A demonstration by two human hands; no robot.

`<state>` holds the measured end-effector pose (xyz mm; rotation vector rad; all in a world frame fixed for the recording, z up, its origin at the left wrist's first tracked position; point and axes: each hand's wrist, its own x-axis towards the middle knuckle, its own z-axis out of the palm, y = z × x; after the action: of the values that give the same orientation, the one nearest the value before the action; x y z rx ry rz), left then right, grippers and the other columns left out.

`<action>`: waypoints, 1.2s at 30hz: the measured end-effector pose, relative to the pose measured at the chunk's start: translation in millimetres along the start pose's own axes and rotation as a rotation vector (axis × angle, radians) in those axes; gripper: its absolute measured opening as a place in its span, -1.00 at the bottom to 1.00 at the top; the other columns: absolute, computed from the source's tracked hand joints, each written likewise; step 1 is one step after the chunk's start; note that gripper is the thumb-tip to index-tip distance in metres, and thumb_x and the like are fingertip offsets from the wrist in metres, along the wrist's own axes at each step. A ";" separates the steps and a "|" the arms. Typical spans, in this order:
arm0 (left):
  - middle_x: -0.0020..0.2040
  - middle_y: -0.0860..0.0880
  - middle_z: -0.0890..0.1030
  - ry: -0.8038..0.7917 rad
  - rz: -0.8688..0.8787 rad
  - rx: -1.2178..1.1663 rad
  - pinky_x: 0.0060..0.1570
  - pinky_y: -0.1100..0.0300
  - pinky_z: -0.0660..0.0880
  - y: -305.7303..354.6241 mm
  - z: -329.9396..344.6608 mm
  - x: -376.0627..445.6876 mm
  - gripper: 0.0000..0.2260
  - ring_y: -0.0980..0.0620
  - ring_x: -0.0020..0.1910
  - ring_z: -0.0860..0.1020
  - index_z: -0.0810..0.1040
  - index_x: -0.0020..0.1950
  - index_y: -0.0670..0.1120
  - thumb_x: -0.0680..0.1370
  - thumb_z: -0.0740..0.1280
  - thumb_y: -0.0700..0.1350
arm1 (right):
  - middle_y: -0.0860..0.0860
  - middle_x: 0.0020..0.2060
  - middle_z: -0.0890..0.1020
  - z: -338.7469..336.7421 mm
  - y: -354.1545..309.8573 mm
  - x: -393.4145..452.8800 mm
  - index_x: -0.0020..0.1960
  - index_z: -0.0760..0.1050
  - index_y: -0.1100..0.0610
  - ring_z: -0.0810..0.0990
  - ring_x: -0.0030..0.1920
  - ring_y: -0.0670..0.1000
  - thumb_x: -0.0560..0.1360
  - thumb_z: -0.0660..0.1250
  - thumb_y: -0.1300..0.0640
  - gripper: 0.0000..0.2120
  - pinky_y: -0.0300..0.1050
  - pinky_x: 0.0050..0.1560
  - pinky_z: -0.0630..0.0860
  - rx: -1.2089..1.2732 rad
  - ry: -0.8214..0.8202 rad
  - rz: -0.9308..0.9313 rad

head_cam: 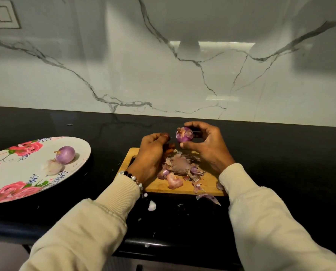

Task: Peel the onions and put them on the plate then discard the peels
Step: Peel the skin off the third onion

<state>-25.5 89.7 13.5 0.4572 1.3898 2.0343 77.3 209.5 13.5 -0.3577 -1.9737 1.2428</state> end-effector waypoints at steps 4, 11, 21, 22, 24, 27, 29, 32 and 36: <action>-0.03 -0.15 0.68 -0.029 0.182 0.135 -0.16 0.10 0.63 2.9 -4.5 -6.3 -0.84 -0.08 -0.11 0.67 0.61 0.13 -0.19 0.57 0.34 -0.25 | -0.09 0.05 0.64 4.8 -2.4 -0.8 0.06 0.56 -0.04 0.60 0.10 -0.11 0.23 0.61 0.37 -0.47 -0.14 0.17 0.57 -0.025 -0.038 -0.049; -0.13 -0.01 0.71 0.021 0.634 0.584 -0.13 0.31 0.59 1.1 -8.1 -9.6 -0.86 0.21 -0.18 0.66 0.70 0.03 -0.18 0.49 0.43 -0.30 | -0.07 0.08 0.59 3.3 1.0 1.1 0.03 0.49 -0.09 0.57 0.15 -0.02 0.24 0.61 0.37 -0.45 0.08 0.15 0.61 -0.048 -0.089 -0.086; -0.26 0.09 0.67 0.121 0.700 0.656 -0.23 0.39 0.55 1.3 -6.5 -8.8 -0.89 0.26 -0.26 0.63 0.71 -0.09 -0.09 0.49 0.43 -0.28 | -0.04 0.05 0.59 6.9 -1.0 -1.8 0.02 0.50 -0.05 0.58 0.11 -0.07 0.25 0.60 0.37 -0.48 -0.11 0.06 0.63 -0.014 -0.060 -0.140; -0.28 0.08 0.68 0.130 0.635 0.605 -0.21 0.33 0.58 0.7 -6.2 -8.9 -0.88 0.22 -0.26 0.65 0.71 -0.12 -0.07 0.48 0.44 -0.28 | -0.03 0.05 0.59 8.3 -0.7 -2.1 0.02 0.51 -0.04 0.58 0.11 -0.06 0.25 0.60 0.39 -0.48 -0.07 0.05 0.64 -0.005 -0.060 -0.145; -0.26 0.00 0.70 0.140 0.491 0.486 -0.14 0.10 0.65 -0.7 -6.1 -7.3 -0.88 0.06 -0.21 0.68 0.71 -0.17 -0.07 0.49 0.43 -0.27 | 0.01 0.06 0.59 11.2 -0.3 -3.1 0.01 0.52 -0.03 0.57 0.11 -0.06 0.25 0.59 0.41 -0.49 -0.01 0.03 0.66 0.009 -0.057 -0.155; -0.21 -0.19 0.70 0.132 0.293 0.248 -0.12 -0.14 0.64 1.4 -4.0 -8.7 -0.93 -0.17 -0.17 0.68 0.70 -0.15 -0.18 0.51 0.42 -0.25 | 0.04 0.08 0.58 15.0 -1.5 -5.0 0.01 0.53 -0.02 0.56 0.12 -0.06 0.25 0.58 0.43 -0.49 0.02 0.02 0.66 0.028 -0.050 -0.163; -0.18 -0.28 0.67 0.108 0.163 0.076 -0.19 -0.07 0.65 4.1 -2.0 -12.6 -0.91 -0.19 -0.22 0.65 0.67 -0.10 -0.28 0.51 0.42 -0.25 | 0.03 0.08 0.58 16.2 -2.0 -5.3 0.01 0.54 -0.02 0.56 0.12 -0.07 0.25 0.58 0.43 -0.49 0.04 0.02 0.66 0.039 -0.049 -0.160; -0.10 -0.31 0.67 0.047 0.034 -0.044 -0.12 -0.04 0.62 6.6 -2.0 -13.8 -0.80 -0.15 -0.19 0.63 0.64 0.01 -0.35 0.50 0.43 -0.22 | 0.00 0.07 0.59 16.2 -2.1 -4.2 0.02 0.55 -0.01 0.56 0.14 -0.07 0.23 0.59 0.43 -0.48 0.06 0.06 0.65 0.048 -0.032 -0.146; -0.11 -0.25 0.68 0.008 -0.014 -0.206 -0.04 0.05 0.63 7.9 -2.8 -10.2 -0.84 -0.07 -0.15 0.66 0.63 0.03 -0.34 0.52 0.39 -0.27 | -0.07 0.03 0.61 16.2 -5.7 -5.5 0.05 0.56 0.06 0.58 0.12 -0.11 0.22 0.59 0.45 -0.49 -0.09 0.03 0.64 0.124 0.009 -0.101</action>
<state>-21.8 79.0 20.3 0.3495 1.1686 2.1416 70.1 193.0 12.1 -0.1992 -1.8734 1.2886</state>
